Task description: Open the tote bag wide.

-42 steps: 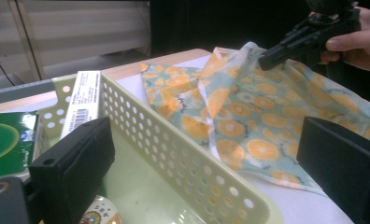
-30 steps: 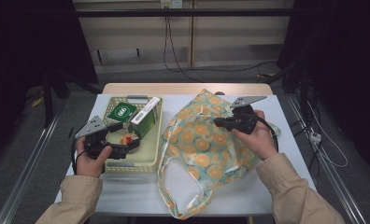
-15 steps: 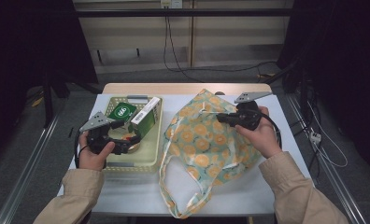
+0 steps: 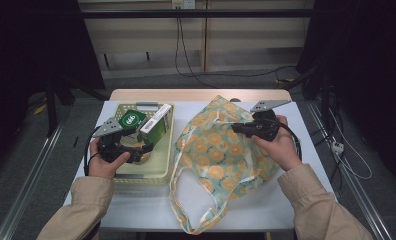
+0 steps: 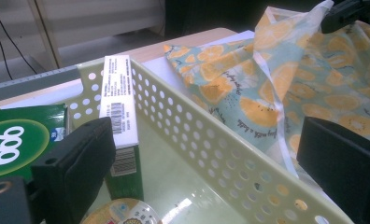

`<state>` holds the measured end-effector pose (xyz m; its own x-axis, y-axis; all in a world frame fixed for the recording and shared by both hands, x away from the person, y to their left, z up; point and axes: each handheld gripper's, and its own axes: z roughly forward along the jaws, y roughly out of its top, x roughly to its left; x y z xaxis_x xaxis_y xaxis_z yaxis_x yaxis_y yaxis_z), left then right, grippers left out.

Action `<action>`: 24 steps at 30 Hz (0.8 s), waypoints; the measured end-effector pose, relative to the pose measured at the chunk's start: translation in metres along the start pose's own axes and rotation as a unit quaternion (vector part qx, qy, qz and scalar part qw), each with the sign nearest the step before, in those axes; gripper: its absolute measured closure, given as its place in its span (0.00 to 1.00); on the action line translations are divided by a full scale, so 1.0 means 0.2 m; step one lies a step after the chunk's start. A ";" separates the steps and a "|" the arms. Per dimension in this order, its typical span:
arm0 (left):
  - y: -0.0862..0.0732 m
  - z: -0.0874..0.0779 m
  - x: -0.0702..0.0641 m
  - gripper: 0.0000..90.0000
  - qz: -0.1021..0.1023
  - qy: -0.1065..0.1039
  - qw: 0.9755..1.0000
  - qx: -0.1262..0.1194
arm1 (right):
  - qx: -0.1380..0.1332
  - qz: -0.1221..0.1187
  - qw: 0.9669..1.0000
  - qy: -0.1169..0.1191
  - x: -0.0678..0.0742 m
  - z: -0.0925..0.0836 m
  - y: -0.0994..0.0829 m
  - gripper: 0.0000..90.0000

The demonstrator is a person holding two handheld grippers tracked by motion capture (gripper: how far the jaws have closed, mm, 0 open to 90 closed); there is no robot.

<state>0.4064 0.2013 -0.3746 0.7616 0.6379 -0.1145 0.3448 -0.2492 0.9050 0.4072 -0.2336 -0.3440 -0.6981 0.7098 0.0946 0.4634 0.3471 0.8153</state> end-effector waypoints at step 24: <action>-0.10 0.14 0.13 0.06 0.001 0.027 0.998 0.065 | 0.006 0.000 1.000 0.008 0.00 0.04 -0.03 1.00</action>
<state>0.4346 0.2018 -0.4073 0.7330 0.6744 -0.0886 0.4152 -0.3404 0.8436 0.4085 -0.2308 -0.3523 -0.7065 0.6999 0.1049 0.4704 0.3537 0.8085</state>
